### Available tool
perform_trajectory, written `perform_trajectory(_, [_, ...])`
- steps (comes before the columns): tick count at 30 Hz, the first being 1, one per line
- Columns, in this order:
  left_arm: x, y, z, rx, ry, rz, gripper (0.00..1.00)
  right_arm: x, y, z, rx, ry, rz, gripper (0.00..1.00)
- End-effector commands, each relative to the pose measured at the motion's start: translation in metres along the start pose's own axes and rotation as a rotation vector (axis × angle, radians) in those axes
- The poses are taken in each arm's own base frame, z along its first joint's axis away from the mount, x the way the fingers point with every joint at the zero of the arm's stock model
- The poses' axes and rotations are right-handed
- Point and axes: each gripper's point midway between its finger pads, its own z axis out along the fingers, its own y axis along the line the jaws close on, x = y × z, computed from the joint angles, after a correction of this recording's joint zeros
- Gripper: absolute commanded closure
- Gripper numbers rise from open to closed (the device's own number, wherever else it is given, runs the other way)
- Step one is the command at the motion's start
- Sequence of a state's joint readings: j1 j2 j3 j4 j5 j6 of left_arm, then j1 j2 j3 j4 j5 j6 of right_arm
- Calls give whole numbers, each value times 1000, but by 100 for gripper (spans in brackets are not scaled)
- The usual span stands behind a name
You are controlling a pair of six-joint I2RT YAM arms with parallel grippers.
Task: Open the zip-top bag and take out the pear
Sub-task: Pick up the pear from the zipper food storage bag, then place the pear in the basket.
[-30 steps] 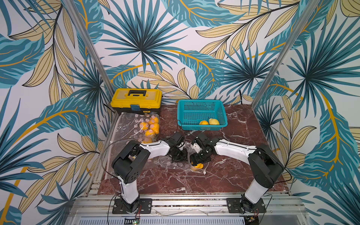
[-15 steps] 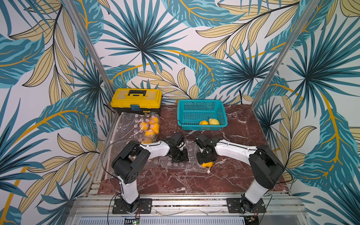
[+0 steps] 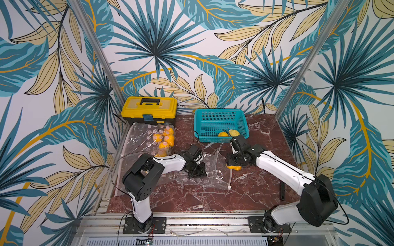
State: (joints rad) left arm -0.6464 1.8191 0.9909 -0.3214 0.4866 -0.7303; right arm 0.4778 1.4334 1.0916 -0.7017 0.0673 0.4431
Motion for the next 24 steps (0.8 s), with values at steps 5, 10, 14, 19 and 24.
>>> perform_trajectory(5, [7,23,0,-89,8,-49,76,-70,-17,-28,16,-120,14,54])
perform_trajectory(10, [-2,-4,-26,-46,-42,-25,69,-140,-15,-15,-7,-177,47,53])
perform_trajectory(14, [-6,-19,-47,-35,-77,-4,66,-185,-14,11,-21,-190,75,52])
perform_trajectory(19, [-11,-29,-74,-40,-135,9,62,-230,-26,54,23,-215,92,52])
perform_trajectory(24, [-13,-24,-91,-52,-178,-2,59,-265,-35,98,34,-252,70,51])
